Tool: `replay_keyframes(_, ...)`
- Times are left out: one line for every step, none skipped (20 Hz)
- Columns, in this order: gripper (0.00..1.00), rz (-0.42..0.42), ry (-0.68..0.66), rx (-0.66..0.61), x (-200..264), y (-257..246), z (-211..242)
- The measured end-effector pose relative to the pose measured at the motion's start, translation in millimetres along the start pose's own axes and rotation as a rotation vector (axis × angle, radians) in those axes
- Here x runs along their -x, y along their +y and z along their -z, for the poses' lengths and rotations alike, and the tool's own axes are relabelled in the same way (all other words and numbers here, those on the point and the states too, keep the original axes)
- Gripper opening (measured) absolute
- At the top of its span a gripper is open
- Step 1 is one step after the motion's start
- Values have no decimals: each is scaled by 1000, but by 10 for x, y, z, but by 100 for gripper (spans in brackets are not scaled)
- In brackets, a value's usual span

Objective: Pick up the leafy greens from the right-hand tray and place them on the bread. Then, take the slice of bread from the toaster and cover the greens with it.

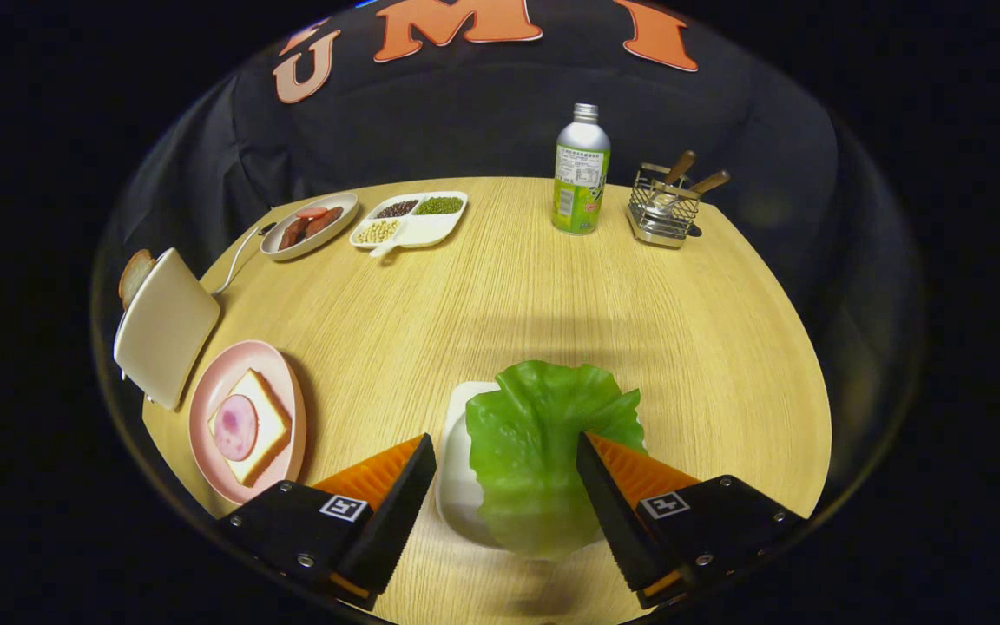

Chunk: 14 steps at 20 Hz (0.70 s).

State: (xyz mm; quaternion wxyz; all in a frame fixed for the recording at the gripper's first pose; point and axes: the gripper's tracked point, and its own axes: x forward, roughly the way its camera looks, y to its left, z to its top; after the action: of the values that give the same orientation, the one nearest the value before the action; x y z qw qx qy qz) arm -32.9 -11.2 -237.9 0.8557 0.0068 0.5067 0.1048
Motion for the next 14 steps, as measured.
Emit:
replay_keyframes(98, -2, 16, 4, -31, 0, 15)
replay_keyframes(98, -11, 30, 8, -59, 1, 43)
replay_keyframes(98, -17, 45, 8, -91, -3, 72)
replay_keyframes(98, -14, 66, 6, -125, -6, 114)
replay_keyframes(97, -8, 75, 5, -161, -20, 137)
replay_keyframes(96, -1, 80, 13, -187, -32, 140)
replay_keyframes(93, 5, 87, 25, -212, -49, 152)
replay_keyframes(93, 10, 83, 33, -214, -52, 150)
replay_keyframes(89, 10, 85, 37, -226, -49, 146)
replay_keyframes(88, 9, 83, 39, -215, -54, 145)
replay_keyframes(87, 11, 84, 41, -231, -60, 149)
replay_keyframes(87, 14, 82, 41, -230, -74, 147)
replay_keyframes(85, 19, 84, 38, -234, -90, 148)
replay_keyframes(84, 25, 82, 36, -232, -108, 148)
